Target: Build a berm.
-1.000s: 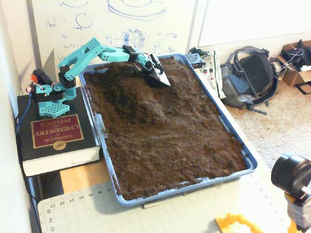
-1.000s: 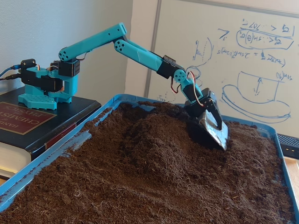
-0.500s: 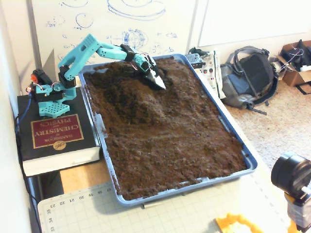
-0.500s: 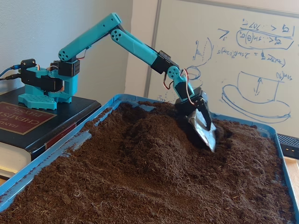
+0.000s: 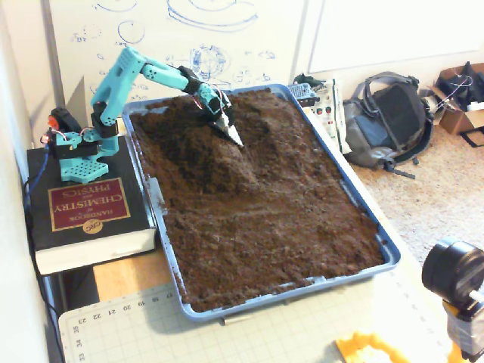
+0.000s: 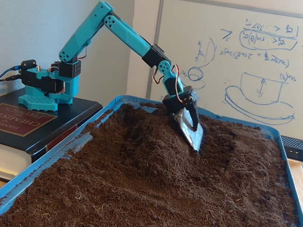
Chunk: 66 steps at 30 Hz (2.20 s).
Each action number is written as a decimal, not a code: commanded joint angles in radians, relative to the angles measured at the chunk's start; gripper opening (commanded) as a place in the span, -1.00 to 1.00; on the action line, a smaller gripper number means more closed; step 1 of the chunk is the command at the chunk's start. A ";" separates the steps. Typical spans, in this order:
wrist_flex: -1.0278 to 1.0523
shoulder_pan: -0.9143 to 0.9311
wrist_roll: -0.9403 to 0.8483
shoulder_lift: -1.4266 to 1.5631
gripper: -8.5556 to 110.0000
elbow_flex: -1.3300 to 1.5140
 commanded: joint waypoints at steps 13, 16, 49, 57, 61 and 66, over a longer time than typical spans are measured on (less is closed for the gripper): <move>0.025 0.000 0.009 0.259 -0.86 0.132; 0.109 0.008 0.009 0.342 -0.86 0.118; 0.617 0.002 -0.084 1.147 -0.86 0.709; 0.446 0.000 -0.094 1.169 -0.86 0.977; 0.446 -0.002 -0.097 1.167 -0.86 1.006; 0.446 -0.018 -0.097 1.166 -0.86 1.023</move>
